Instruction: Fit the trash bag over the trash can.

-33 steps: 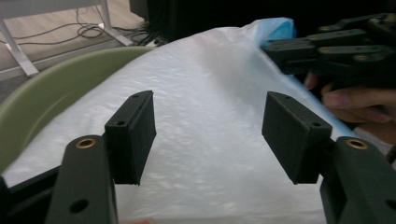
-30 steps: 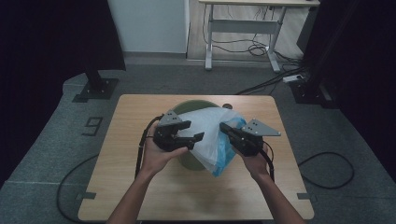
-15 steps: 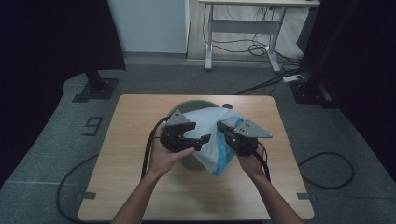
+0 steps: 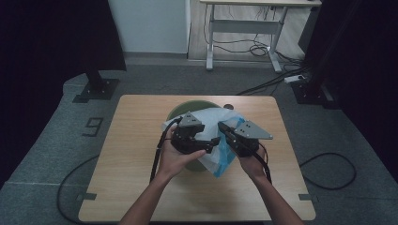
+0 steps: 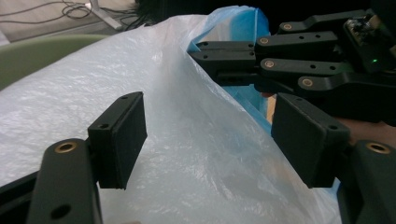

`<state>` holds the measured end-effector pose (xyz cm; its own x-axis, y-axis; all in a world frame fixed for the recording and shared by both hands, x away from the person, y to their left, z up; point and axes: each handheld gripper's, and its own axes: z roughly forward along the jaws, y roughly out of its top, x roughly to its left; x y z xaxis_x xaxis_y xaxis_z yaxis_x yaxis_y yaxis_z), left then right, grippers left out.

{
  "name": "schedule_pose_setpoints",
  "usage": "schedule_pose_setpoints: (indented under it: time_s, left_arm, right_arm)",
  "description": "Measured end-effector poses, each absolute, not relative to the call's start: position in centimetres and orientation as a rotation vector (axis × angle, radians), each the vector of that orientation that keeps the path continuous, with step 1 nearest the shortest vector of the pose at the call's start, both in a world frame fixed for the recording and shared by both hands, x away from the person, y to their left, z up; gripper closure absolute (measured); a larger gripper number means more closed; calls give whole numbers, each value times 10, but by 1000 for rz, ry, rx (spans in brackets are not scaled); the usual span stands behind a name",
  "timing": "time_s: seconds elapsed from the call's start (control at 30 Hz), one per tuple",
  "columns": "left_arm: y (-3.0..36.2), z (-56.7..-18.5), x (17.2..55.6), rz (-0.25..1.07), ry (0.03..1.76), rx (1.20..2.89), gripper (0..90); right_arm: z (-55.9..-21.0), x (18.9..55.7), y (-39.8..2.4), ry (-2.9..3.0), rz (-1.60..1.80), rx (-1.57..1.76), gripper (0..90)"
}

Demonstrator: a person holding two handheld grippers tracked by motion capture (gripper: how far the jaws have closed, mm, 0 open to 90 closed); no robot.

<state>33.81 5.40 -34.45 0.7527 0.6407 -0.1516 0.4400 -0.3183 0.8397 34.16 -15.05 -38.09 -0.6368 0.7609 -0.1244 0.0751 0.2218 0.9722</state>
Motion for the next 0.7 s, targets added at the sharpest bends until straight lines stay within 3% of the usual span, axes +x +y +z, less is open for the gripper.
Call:
schedule_pose_setpoints:
  time_s: [0.13,0.4,0.7]
  left_arm:
    - [50,-348,338,262,825,1993,339]
    - [51,-352,342,247,825,1990,588]
    - [54,-357,348,208,822,1969,771]
  right_arm:
    - [-380,341,-152,1883,1465,776,887]
    - [-378,339,-156,1866,1492,782,887]
    - [-377,337,-158,1857,1516,773,887]
